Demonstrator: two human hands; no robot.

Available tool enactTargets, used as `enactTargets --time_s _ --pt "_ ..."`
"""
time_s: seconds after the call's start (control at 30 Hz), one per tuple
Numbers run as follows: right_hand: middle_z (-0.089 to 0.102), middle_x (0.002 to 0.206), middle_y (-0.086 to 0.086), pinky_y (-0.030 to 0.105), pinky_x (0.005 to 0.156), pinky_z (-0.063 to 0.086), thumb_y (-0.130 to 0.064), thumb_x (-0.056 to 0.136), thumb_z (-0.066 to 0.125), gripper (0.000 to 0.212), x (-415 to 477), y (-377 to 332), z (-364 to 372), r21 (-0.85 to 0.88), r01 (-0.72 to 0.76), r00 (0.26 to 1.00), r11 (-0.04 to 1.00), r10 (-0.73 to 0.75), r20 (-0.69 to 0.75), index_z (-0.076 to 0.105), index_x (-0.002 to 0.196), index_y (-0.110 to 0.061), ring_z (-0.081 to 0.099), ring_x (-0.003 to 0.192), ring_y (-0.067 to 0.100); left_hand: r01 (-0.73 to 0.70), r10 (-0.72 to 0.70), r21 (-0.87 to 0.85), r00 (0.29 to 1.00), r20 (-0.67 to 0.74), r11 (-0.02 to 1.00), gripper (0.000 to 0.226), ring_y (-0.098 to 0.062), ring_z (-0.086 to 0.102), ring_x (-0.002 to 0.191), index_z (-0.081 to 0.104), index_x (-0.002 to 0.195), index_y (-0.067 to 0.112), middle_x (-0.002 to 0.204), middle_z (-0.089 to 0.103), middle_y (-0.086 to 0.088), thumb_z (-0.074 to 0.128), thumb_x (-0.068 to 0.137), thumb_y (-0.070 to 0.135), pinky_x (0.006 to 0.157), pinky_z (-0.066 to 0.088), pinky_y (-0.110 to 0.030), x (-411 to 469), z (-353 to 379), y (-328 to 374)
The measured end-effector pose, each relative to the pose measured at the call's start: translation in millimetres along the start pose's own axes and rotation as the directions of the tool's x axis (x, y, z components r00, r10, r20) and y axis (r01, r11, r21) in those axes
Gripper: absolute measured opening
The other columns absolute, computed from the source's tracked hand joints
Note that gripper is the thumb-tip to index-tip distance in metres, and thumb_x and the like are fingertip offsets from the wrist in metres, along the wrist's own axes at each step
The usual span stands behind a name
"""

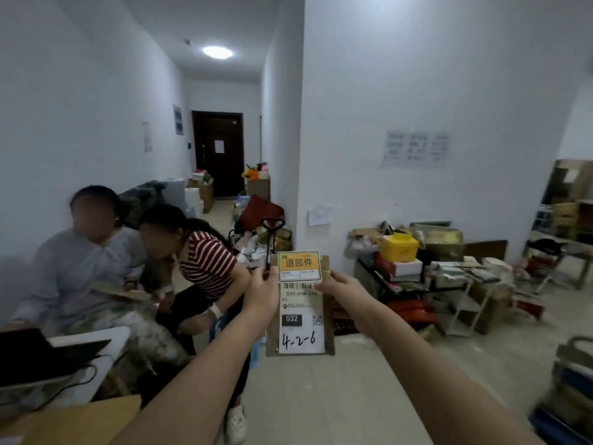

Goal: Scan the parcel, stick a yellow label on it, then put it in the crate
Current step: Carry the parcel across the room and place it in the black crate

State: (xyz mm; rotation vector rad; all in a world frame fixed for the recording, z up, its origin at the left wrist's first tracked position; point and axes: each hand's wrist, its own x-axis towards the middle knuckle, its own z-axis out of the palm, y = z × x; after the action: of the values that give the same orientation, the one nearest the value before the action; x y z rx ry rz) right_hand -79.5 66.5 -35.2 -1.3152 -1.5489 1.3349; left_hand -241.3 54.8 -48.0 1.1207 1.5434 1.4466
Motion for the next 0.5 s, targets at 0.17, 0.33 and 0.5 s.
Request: enactTargets --time_s 0.17,0.33,0.5 --pt "0.067 0.121 -0.001 0.046 0.104 0.042 -0.028 0.088 0.061 0.042 -33.5 17.4 -104.1 -0.055 -0.012 0.995 0.998 0.006 -0.099 0.057 0.13 -0.025 0.06 0.112 0.021 0.018 -0.022 0.041 0.996 0.089 0.999 0.05 -0.032 0.054 0.12 0.039 0.139 0.009 0.134 0.056 -0.012 0.042 0.097 0.035 0.102 0.045 -0.041 -18.2 98.5 21.6" --pt "0.065 0.102 -0.007 0.039 0.09 0.045 -0.027 0.09 0.06 0.034 -57.1 54.0 -173.5 -0.014 -0.098 0.98 0.995 0.094 -0.174 0.059 0.124 -0.029 0.059 0.095 0.016 0.007 -0.02 0.071 0.983 0.181 0.997 0.041 -0.02 0.055 0.103 0.046 0.128 0.01 0.116 0.058 -0.003 0.043 0.096 0.034 0.09 0.046 -0.034 -45.9 173.1 11.1" --pt "0.067 0.103 -0.002 0.041 0.09 0.046 -0.025 0.089 0.06 0.03 -49.3 79.0 -213.9 0.047 -0.125 0.975 0.991 0.131 -0.178 0.064 0.118 -0.029 0.06 0.102 0.024 0.04 -0.051 0.061 0.978 0.202 0.997 0.037 -0.022 0.058 0.098 0.051 0.122 0.013 0.113 0.063 -0.007 0.042 0.095 0.037 0.086 0.049 -0.038 -44.0 215.3 3.2"
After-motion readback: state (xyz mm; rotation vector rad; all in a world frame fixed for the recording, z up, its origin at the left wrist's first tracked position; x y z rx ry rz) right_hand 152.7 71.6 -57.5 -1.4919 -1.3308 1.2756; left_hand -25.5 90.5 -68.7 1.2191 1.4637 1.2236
